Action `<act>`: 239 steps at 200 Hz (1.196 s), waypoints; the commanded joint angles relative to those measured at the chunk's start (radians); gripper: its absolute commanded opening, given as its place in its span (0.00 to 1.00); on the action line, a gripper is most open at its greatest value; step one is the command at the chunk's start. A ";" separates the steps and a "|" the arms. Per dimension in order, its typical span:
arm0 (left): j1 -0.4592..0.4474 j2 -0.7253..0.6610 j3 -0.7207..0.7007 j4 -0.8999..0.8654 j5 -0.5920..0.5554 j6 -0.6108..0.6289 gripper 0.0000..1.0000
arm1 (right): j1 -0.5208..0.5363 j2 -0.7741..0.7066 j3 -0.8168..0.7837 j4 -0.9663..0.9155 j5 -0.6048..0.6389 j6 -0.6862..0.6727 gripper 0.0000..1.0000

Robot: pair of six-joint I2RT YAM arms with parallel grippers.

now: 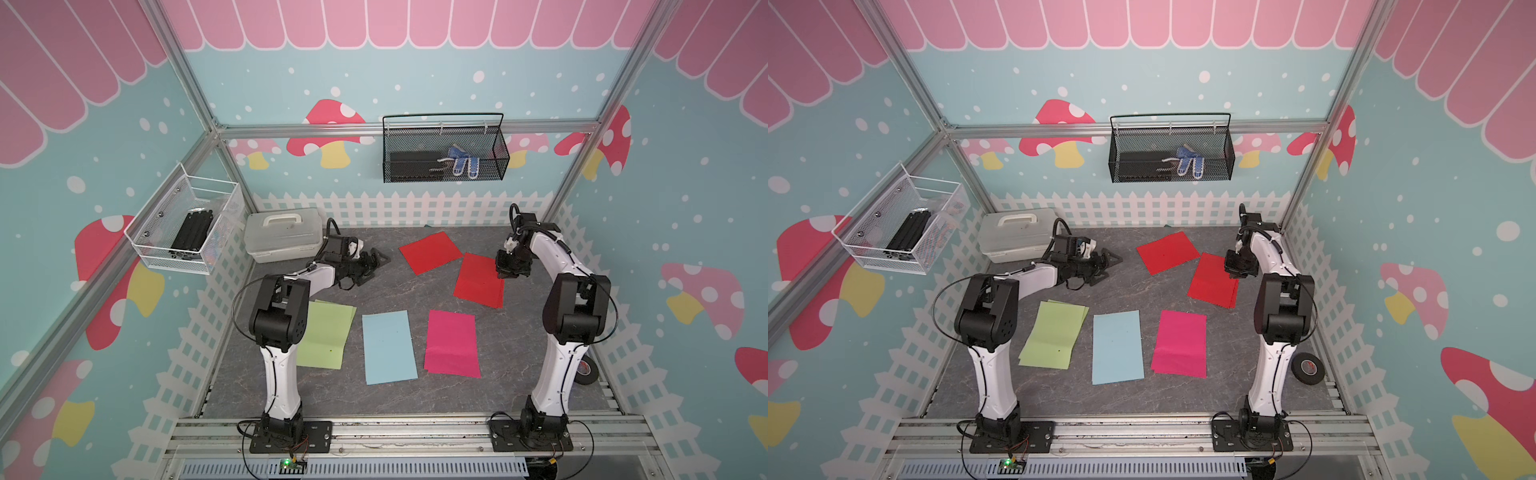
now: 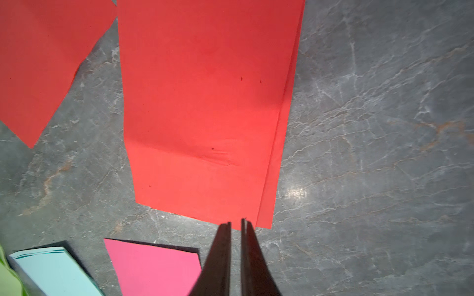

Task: Sort the scattered colored papers by color
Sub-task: Place the colored paper.

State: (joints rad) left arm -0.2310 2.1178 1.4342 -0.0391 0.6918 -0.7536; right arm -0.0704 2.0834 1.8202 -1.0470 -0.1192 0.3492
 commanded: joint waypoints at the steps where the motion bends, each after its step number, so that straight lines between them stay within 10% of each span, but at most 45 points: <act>1: -0.071 0.068 0.150 -0.066 0.003 -0.009 0.93 | -0.009 -0.017 -0.019 -0.009 0.069 0.023 0.01; 77: -0.252 0.384 0.634 -0.264 -0.043 -0.025 0.45 | -0.009 -0.042 -0.202 0.091 0.120 0.031 0.00; 239: -0.364 0.623 0.927 -0.337 -0.045 -0.067 0.43 | -0.041 -0.065 -0.363 0.196 0.085 0.051 0.00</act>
State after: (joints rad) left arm -0.5819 2.7136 2.3253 -0.3634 0.6449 -0.8051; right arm -0.1108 2.0201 1.4651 -0.8707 -0.0006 0.3904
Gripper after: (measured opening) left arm 0.434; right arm 0.047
